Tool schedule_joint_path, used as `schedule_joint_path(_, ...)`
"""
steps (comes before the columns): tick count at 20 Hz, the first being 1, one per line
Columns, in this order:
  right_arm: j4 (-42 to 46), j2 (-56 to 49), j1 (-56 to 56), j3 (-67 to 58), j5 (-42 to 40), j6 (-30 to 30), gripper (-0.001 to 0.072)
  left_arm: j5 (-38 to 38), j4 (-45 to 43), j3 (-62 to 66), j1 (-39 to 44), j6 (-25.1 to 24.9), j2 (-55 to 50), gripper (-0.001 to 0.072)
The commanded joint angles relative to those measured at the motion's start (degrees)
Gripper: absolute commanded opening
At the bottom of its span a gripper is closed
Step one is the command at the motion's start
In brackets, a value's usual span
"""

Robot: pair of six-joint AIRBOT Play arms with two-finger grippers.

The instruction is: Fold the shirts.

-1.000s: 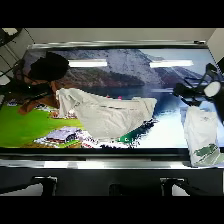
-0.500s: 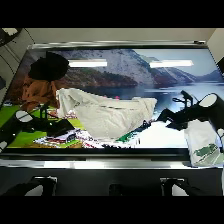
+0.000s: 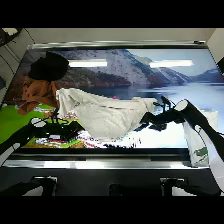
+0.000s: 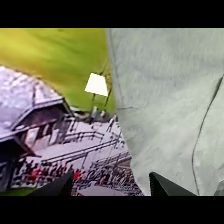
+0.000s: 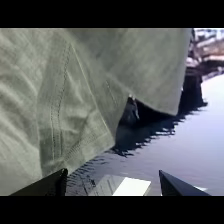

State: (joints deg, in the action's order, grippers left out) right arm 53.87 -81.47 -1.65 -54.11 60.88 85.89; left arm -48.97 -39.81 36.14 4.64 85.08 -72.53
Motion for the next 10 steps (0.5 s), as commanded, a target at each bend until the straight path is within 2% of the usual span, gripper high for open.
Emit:
schedule_joint_path(1, -4.3, -2.3, 0.6, 0.1, -5.1, -0.7, 0.0706, 4.5, 4.2, -0.2, 1.5, -1.3, -2.7, 0.056)
schedule_joint_path(4, -4.4, -3.1, 0.6, 0.2, -6.3, -0.7, 0.0705, 8.2, 6.4, -0.2, 2.7, -1.3, -3.4, 0.0552)
schedule_joint_path(7, -4.8, -4.4, 1.7, 0.1, -8.4, -1.3, 0.0705, 8.8, 8.0, 0.4, 2.9, -1.3, -4.6, 0.0538)
schedule_joint_path(10, -5.5, -4.6, 4.7, 0.1, -14.1, -1.3, 0.0705, 8.5, 8.0, 2.6, 2.9, -1.2, -7.0, 0.0477)
